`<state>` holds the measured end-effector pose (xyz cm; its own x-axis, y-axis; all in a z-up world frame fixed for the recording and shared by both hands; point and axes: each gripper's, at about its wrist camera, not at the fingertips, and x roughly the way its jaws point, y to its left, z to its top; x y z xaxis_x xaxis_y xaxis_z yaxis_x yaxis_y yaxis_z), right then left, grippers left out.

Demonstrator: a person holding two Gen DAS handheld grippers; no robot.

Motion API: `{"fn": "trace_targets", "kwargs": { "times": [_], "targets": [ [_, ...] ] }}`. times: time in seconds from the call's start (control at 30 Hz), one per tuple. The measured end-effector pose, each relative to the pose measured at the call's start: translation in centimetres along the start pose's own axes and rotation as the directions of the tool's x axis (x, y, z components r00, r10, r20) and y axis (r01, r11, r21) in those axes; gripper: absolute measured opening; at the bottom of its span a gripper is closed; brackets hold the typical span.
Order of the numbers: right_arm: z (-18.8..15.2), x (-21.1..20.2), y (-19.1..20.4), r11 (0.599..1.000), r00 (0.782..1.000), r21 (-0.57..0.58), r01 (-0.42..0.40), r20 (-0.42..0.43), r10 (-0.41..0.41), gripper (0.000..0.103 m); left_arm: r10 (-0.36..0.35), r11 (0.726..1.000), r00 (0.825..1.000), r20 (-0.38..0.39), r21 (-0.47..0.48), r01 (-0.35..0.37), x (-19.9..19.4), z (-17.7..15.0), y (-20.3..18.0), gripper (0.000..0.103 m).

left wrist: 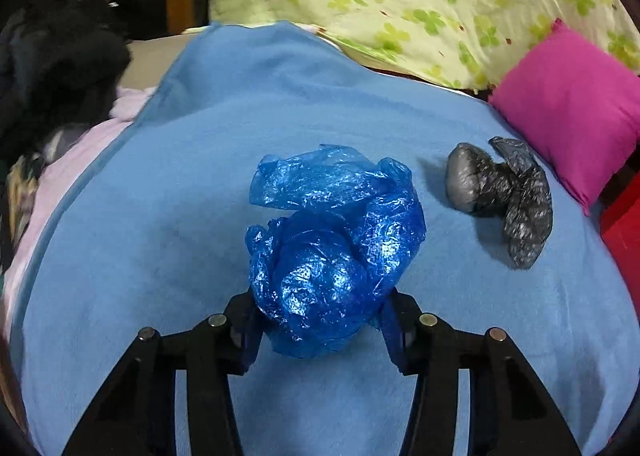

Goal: Collect trash
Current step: 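Close the left tool on the crumpled blue plastic bag, then grasp the black plastic bag with the right tool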

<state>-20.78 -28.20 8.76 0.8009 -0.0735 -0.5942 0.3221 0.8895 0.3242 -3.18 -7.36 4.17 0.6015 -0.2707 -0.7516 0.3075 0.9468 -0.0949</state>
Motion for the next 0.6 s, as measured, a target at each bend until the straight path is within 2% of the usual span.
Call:
{"fn": "trace_targets", "kwargs": {
  "times": [0.03, 0.07, 0.13, 0.27, 0.43, 0.53, 0.6],
  "targets": [
    [1.5, 1.4, 0.9, 1.000, 1.000, -0.009, -0.028, -0.011, 0.028, 0.089, 0.007, 1.000, 1.000, 0.004, -0.005, -0.007, -0.2, -0.2, 0.4, 0.052],
    [2.7, 2.7, 1.9, 0.999, 0.999, -0.031, -0.034, -0.010, 0.034, 0.096, 0.004, 1.000, 1.000, 0.005, -0.011, -0.004, -0.2, -0.2, 0.6, 0.052],
    [5.2, 5.6, 3.8, 0.996, 1.000, -0.089, -0.009, -0.021, 0.007, 0.103, -0.006, 1.000, 1.000, 0.015, -0.029, 0.006, -0.6, 0.0, 1.2, 0.052],
    [9.2, 11.5, 6.4, 0.998, 0.998, -0.067, 0.011, -0.063, -0.015, 0.103, -0.016, 0.998, 1.000, 0.017, -0.063, 0.017, -0.6, 0.1, 2.5, 0.052],
    [11.1, 18.5, 7.7, 0.989, 0.985, -0.077, 0.127, -0.104, -0.135, 0.103, 0.002, 0.996, 0.999, 0.040, -0.086, 0.001, -0.5, 0.8, 3.1, 0.052],
    [11.5, 21.4, 9.2, 0.969, 0.975, -0.152, 0.193, -0.085, -0.208, 0.103, -0.009, 0.995, 0.999, 0.043, -0.097, 0.013, -0.6, 1.2, 3.4, 0.052],
    [11.1, 23.9, 9.9, 0.952, 0.959, -0.204, 0.229, -0.123, -0.257, 0.103, -0.017, 0.994, 0.999, 0.042, -0.110, 0.022, -0.5, 1.4, 3.6, 0.052]
  ]
}}
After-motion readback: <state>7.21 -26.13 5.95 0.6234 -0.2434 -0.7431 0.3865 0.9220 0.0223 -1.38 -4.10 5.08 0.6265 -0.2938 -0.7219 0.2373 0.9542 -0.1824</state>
